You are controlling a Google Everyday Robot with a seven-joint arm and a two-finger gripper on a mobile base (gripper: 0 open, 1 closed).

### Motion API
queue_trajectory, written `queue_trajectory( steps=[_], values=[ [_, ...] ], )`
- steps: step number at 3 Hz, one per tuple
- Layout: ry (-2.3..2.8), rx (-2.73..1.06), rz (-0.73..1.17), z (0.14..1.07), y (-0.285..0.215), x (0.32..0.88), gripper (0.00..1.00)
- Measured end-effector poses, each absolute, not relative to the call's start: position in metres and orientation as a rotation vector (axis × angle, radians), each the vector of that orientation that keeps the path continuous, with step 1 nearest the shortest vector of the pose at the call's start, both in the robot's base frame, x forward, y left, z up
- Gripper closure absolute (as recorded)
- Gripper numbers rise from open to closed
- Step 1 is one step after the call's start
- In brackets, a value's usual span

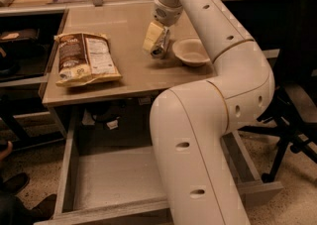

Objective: Place redbull can into top drawer

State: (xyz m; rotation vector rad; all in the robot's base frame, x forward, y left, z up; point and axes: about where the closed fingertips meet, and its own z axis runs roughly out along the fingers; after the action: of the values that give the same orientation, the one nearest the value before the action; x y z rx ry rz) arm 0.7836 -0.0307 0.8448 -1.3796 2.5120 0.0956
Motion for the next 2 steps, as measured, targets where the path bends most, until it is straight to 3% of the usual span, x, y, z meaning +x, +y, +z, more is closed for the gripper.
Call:
queue_trajectory(
  steps=[2],
  values=[
    [2.532, -1.369, 0.122, 0.8314, -0.0321, 0.7863, 0.00]
  ],
)
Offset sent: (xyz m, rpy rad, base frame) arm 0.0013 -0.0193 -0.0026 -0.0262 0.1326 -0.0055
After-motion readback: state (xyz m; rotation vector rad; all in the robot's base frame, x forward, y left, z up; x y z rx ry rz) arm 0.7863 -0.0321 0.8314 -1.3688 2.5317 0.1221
